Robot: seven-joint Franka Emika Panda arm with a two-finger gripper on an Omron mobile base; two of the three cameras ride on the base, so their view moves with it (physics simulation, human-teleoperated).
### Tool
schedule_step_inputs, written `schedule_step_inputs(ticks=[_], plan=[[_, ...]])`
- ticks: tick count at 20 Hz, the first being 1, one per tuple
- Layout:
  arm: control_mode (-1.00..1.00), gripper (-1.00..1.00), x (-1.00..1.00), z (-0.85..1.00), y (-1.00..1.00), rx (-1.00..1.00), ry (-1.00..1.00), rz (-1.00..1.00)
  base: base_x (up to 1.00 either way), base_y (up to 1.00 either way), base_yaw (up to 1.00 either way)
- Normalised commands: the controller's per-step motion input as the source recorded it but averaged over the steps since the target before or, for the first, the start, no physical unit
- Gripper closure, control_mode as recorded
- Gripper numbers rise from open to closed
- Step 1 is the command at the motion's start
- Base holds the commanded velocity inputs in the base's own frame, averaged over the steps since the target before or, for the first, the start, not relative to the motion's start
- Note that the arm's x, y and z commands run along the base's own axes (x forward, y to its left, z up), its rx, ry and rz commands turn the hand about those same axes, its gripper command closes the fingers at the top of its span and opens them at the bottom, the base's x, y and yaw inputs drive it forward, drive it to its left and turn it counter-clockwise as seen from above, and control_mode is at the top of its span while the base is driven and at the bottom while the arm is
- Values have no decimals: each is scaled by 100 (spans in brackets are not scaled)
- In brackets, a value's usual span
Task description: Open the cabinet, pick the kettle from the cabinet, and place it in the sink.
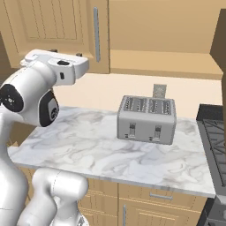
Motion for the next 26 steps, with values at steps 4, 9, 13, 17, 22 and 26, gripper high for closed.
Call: schedule_step_inputs(ticks=[4,9,13,17,22,26], plan=[[-100,-100,15,0,-12,0,0,0,0,0,0],[-100,-100,17,0,-9,1,0,0,0,0,0],[-100,-100,26,0,0,0,0,0,0,0,0],[-100,-100,27,0,0,0,0,0,0,0,0],[-100,-100,24,0,0,0,0,0,0,0,0],[-100,-100,24,0,0,0,0,0,0,0,0]])
